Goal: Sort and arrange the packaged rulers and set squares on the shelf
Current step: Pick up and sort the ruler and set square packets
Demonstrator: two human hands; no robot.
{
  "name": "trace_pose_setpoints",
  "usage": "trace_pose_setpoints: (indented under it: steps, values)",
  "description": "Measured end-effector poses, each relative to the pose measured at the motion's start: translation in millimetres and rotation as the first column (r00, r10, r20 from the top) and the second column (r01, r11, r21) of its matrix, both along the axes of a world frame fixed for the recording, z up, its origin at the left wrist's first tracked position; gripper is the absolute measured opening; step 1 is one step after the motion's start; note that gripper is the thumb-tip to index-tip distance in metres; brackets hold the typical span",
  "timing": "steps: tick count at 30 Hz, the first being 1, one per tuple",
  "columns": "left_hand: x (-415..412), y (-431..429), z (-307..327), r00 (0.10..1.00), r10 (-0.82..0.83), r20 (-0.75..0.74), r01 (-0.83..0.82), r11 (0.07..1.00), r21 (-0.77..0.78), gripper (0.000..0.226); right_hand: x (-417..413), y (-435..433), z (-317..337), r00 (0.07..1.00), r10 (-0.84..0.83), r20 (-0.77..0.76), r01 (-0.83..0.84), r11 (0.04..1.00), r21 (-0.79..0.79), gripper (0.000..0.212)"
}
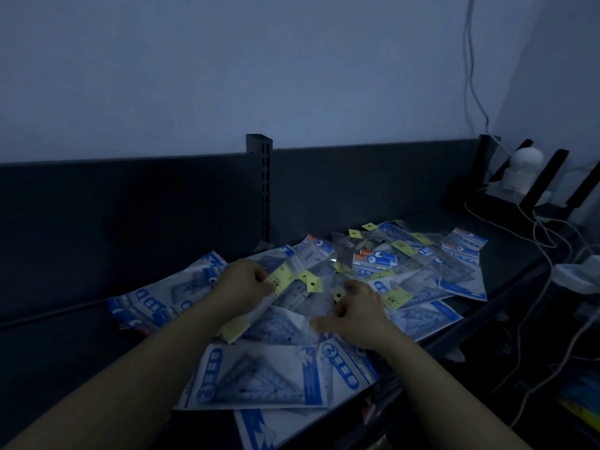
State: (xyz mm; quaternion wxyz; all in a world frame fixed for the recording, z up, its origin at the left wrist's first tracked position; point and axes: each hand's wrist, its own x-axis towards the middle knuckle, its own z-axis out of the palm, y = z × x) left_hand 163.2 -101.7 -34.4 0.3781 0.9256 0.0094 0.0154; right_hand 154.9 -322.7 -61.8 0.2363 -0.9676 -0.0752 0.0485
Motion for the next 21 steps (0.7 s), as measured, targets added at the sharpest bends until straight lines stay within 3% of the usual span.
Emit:
trace_pose_setpoints:
  steps: [5,12,16,21]
  values:
    - [-5,7,-1,0.998,0.058,-0.01,-0.059,0.992,-0.108,0.027,-1,-7,12,0.991,-0.131,0.001,0.12,0.914,0.387,0.037]
    - [3,-10,11,0.995,0.092,-0.032,-0.096,0.981,-0.168,0.019,12,-31,33,0.907,-0.398,-0.14,0.39,0.667,0.635,0.028]
    - [20,-32,13,0.991,0.083,-0.103,-0.108,0.957,-0.27,0.018,37,-46,41,0.864,-0.458,-0.21,0.478,0.615,0.628,0.03]
    - [46,-64,10,0.986,0.101,-0.131,-0.126,0.971,-0.201,0.035,71,-47,39,0.859,-0.458,-0.228,0.507,0.699,0.505,0.032]
